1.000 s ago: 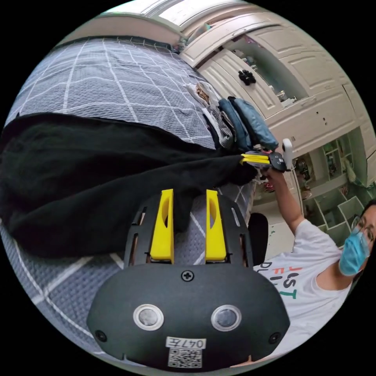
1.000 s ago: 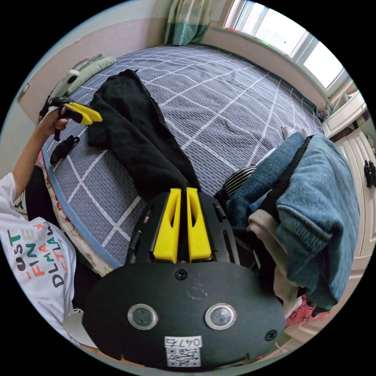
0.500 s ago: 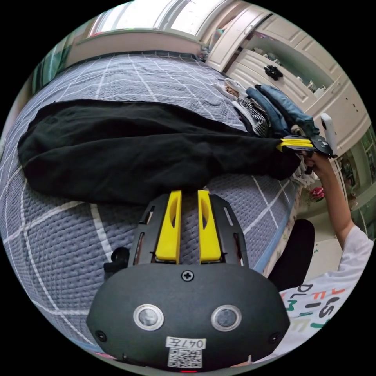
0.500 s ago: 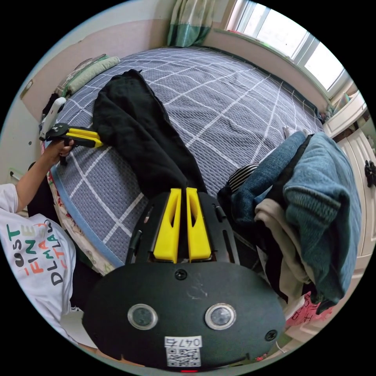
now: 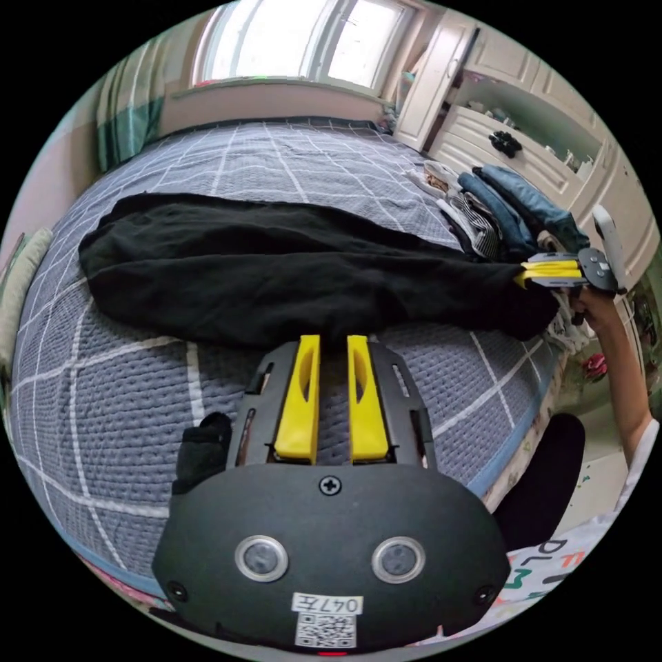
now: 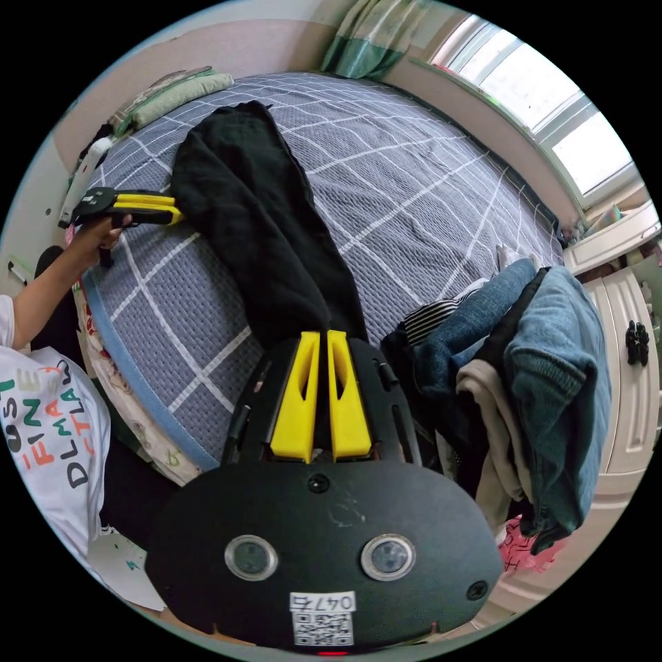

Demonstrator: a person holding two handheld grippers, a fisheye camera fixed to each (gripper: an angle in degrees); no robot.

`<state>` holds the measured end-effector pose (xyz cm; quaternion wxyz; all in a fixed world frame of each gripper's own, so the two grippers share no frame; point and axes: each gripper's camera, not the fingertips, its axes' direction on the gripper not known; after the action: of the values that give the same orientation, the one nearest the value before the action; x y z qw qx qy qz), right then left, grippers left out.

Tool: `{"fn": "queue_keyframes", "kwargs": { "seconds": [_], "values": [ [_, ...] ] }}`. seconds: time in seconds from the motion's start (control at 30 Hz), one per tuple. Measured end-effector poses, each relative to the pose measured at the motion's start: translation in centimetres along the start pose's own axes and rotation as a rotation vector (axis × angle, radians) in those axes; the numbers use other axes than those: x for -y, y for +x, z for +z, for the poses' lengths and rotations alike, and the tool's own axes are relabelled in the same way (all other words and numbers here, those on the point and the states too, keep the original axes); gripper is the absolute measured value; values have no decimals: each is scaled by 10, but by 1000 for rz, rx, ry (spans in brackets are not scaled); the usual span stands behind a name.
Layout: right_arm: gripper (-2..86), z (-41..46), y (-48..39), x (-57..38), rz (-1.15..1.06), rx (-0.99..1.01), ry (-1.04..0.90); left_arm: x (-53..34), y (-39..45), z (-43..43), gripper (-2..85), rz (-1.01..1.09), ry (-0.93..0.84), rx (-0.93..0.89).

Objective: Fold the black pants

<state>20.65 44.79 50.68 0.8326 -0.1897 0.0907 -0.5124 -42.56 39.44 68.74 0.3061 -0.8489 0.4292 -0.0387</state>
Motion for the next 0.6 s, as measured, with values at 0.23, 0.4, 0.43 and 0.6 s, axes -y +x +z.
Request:
{"fn": "queue_keyframes", "kwargs": {
  "seconds": [0.23, 0.4, 0.43, 0.6],
  "values": [
    [1, 0, -12, -10, -13, 41, -11, 0, -4, -7, -7, 53, 5, -12],
    [1, -25, -56, -34, -178, 65, -24, 6, -38, -55, -8, 223, -191, -236],
    [2, -32, -70, -43, -231, 79, -17, 7, -42, -61, -8, 236, -212, -266],
    [19, -24, -123, -70, -380, 116, -7, 2, -49, -71, -8, 361, -386, -252]
  ]
}}
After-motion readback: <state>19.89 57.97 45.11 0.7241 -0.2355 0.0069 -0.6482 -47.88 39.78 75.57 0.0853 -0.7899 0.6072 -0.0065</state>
